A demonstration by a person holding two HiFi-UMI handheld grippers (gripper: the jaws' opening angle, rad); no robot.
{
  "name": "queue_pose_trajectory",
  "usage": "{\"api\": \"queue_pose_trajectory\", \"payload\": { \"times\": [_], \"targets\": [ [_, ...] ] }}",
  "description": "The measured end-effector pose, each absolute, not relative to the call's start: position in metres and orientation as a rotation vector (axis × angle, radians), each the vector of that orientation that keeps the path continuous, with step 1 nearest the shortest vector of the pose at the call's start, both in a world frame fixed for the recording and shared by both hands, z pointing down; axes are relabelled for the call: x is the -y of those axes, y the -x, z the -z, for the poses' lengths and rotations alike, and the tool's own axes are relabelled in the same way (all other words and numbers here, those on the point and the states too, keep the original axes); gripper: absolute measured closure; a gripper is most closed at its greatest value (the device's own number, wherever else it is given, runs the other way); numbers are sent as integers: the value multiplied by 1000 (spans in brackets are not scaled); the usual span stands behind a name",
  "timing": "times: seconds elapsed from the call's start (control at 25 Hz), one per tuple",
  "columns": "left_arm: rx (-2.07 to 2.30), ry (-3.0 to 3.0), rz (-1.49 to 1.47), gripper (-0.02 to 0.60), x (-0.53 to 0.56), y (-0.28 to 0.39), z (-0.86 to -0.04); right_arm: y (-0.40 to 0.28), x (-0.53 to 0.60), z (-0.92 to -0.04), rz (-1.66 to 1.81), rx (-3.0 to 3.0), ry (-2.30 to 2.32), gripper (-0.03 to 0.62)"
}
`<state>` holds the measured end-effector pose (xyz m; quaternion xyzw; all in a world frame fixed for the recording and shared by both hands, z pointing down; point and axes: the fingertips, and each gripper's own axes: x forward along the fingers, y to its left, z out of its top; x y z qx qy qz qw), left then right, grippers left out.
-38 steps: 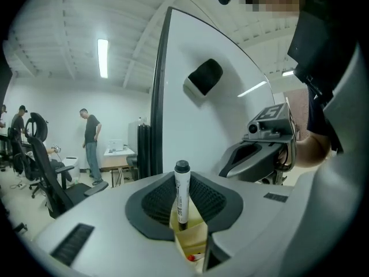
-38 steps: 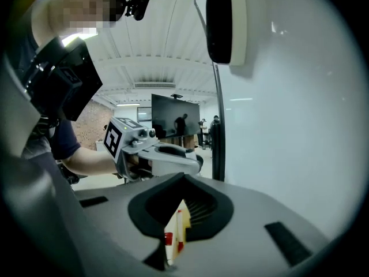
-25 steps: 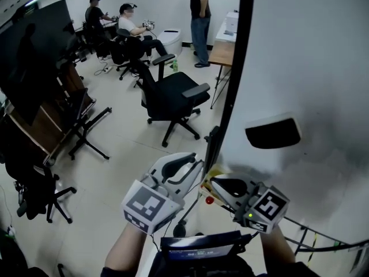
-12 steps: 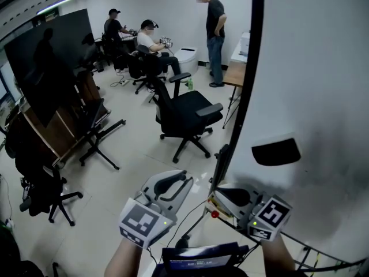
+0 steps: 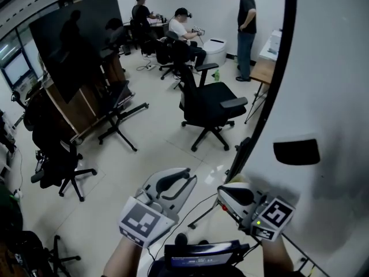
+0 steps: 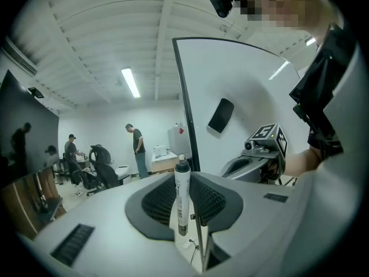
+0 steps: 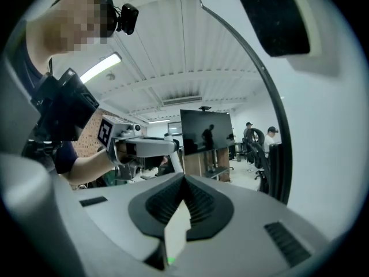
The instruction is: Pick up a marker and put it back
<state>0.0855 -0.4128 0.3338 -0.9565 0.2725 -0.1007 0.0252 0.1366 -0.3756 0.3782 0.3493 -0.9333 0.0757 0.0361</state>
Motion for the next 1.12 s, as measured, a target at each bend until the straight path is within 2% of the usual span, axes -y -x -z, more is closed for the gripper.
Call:
{"api": "queue_pose_trajectory", "payload": {
  "times": [0.36,0.6,1.12],
  "targets": [
    [-948,2948,297,508,394,-46,-335,-101,362,-378,-216,2895,-946,580],
    [-953,2942,245,508,360,-20,-330,-75,332,-375,-16,2776,-845,580],
    [-848,2979,189,508,219,54,-337,13,183,-380,-16,2732,-883,579]
  ]
}}
